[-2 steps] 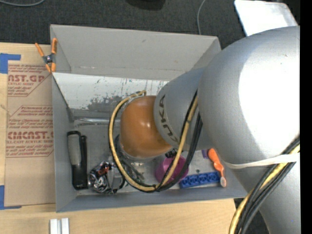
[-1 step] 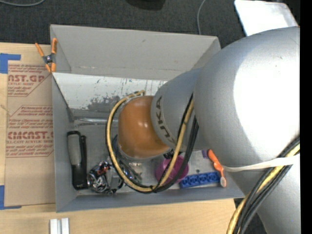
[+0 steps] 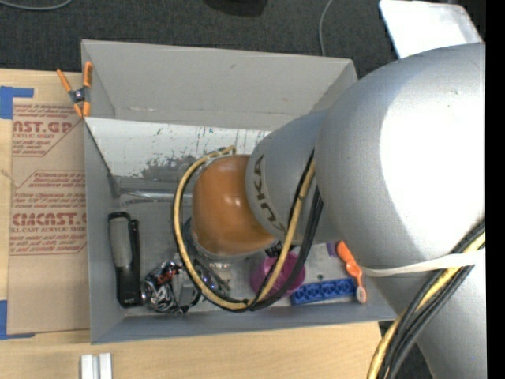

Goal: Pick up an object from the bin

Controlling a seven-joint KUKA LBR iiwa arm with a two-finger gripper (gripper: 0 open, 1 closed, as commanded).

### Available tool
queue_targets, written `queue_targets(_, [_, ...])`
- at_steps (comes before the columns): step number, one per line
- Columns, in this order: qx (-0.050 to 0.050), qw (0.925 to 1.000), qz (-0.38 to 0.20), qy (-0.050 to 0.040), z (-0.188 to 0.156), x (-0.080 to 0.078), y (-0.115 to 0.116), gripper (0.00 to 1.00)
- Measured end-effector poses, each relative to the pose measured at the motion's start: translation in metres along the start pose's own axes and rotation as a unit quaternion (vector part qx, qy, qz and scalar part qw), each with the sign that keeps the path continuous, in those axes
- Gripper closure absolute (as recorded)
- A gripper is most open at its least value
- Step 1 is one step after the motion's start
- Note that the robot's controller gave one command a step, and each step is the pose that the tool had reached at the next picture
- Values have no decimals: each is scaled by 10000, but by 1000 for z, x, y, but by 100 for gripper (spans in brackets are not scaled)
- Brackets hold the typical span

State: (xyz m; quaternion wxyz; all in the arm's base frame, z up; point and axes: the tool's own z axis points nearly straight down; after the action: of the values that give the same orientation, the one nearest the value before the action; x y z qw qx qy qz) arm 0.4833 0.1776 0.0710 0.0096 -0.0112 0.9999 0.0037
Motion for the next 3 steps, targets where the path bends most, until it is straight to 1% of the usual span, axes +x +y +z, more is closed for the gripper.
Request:
queue_targets(1, [5, 10000, 56, 9, 0, -1, 0, 100])
queue_targets(2, [-10, 10000, -82, 6, 0, -2, -2, 100])
queue_targets(3, [-11, 10000, -82, 6, 0, -2, -2, 100])
